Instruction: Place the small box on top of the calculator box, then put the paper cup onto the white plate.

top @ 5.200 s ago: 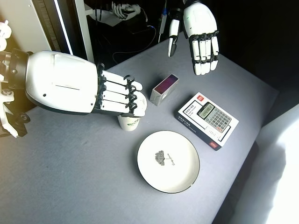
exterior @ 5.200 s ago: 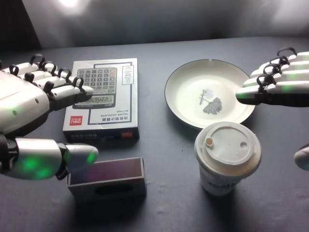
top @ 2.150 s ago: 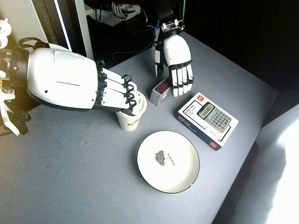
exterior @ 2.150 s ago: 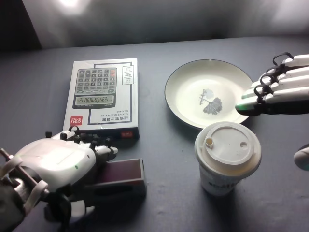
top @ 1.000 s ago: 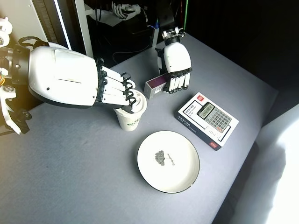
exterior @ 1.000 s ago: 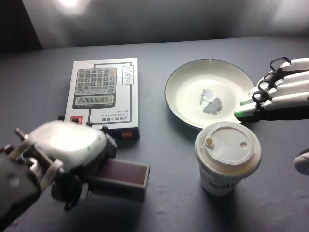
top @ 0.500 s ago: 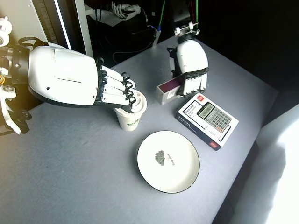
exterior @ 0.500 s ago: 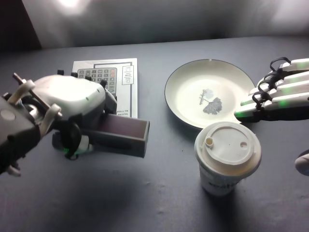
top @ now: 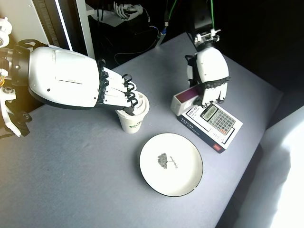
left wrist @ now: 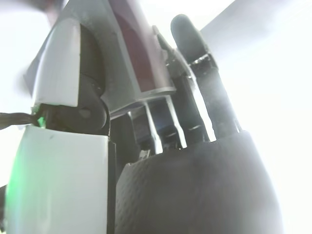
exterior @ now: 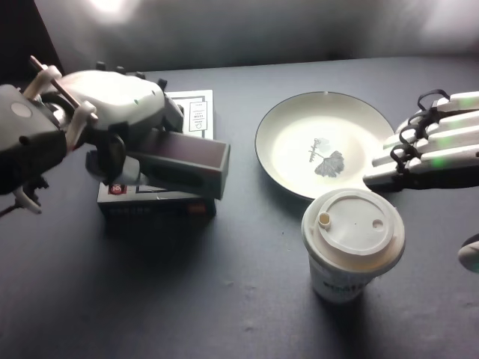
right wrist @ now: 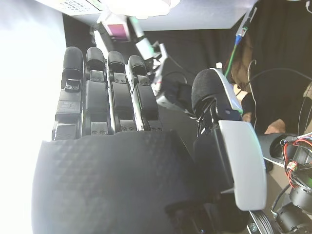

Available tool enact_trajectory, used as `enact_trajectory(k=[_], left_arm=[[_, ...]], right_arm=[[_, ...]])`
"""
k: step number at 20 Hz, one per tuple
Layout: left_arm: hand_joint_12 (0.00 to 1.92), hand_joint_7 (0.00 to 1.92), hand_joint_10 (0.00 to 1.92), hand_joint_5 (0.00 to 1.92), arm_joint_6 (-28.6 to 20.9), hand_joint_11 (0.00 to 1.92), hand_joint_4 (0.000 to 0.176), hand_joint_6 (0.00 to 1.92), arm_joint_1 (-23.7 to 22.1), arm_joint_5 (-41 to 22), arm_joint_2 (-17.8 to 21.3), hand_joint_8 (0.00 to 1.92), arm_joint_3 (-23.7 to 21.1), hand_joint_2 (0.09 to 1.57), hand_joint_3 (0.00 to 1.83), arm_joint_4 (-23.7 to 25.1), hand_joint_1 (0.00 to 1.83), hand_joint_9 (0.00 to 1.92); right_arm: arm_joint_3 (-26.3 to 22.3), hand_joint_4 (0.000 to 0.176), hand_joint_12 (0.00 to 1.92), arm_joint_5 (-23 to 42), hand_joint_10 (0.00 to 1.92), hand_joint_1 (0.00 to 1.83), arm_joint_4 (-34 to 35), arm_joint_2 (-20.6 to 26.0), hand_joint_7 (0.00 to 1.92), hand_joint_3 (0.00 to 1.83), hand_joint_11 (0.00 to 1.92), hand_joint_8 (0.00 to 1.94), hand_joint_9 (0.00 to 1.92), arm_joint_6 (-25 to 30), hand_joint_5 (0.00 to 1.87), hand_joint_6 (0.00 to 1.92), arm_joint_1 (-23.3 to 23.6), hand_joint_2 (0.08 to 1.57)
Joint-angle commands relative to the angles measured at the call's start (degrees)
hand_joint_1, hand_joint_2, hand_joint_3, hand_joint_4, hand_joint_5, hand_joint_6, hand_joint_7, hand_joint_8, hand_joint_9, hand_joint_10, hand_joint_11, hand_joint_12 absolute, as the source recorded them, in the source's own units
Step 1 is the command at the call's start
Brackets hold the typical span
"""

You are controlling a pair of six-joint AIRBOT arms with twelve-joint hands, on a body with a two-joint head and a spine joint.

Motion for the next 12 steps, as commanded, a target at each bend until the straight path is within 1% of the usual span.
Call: enact_trajectory(k=[1, 3, 6, 7, 8, 9, 10, 12], left_arm=[[1.2, 1.04, 1.38, 0.79, -0.8, 0.5, 0.0, 1.09, -0.8, -2.0, 0.0, 0.88, 0.8, 1.14, 0.0, 2.3, 1.37, 0.83], [1.22, 1.02, 1.4, 0.77, -3.5, 0.49, 0.0, 1.12, -0.8, -1.5, -1.3, 0.9, 3.5, 1.15, 0.0, 4.3, 1.37, 0.82], [1.23, 1.0, 1.42, 0.76, -5.7, 0.48, 0.0, 1.15, -0.8, -0.9, -2.8, 0.92, 6.6, 1.16, 0.0, 6.0, 1.37, 0.81], [1.23, 1.0, 1.42, 0.77, -6.0, 0.48, 0.0, 1.13, -0.8, -0.8, -3.2, 0.94, 7.8, 1.16, 0.0, 6.2, 1.37, 0.8], [1.23, 1.0, 1.42, 0.77, -7.0, 0.47, 0.0, 1.15, -0.7, -0.7, -3.6, 0.93, 8.7, 1.16, 0.0, 7.1, 1.37, 0.81], [1.21, 1.01, 1.4, 0.79, -7.8, 0.49, 0.0, 1.12, -0.5, -0.7, -4.0, 0.9, 9.6, 1.15, 0.0, 7.7, 1.37, 0.82], [1.21, 1.01, 1.39, 0.81, -8.4, 0.49, 0.0, 1.1, -0.5, -0.5, -4.4, 0.9, 10.7, 1.15, 0.0, 8.4, 1.37, 0.82], [1.22, 1.01, 1.41, 0.76, -9.3, 0.47, 0.0, 1.14, -0.1, -0.1, -4.8, 0.94, 11.8, 1.16, 0.0, 8.9, 1.37, 0.8]], right_arm=[[-0.1, 0.0, 0.52, 2.3, 0.01, 0.11, 3.1, 0.7, 0.2, 0.0, 0.0, 0.01, 0.2, 0.4, 0.2, 0.0, 0.8, 1.34], [-0.1, 0.0, 0.53, 2.4, 0.01, 0.11, 3.1, 0.7, 0.19, 0.0, 0.0, 0.0, 0.2, 0.4, 0.19, 0.0, 0.8, 1.34], [-0.1, 0.0, 0.55, 2.4, 0.01, 0.12, 3.1, 0.7, 0.19, 0.0, 0.0, 0.0, 0.2, 0.4, 0.2, 0.0, 0.8, 1.33], [-0.1, 0.0, 0.52, 2.4, 0.0, 0.09, 3.1, 0.7, 0.19, 0.0, 0.0, 0.0, 0.2, 0.4, 0.19, 0.0, 0.8, 1.34], [-0.1, 0.0, 0.5, 2.4, 0.0, 0.11, 3.1, 0.7, 0.2, 0.0, 0.0, 0.0, 0.2, 0.4, 0.2, 0.0, 0.8, 1.34], [-0.1, 0.0, 0.47, 2.4, 0.0, 0.1, 3.1, 0.7, 0.19, 0.0, 0.0, 0.0, 0.18, 0.4, 0.19, 0.0, 0.8, 1.34], [-0.1, 0.0, 0.48, 2.4, 0.01, 0.11, 3.1, 0.7, 0.2, 0.0, 0.0, 0.01, 0.19, 0.4, 0.2, 0.01, 0.8, 1.34], [-0.1, 0.0, 0.52, 2.4, 0.01, 0.12, 3.1, 0.7, 0.22, 0.0, 0.0, 0.01, 0.21, 0.4, 0.21, 0.01, 0.8, 1.34]])
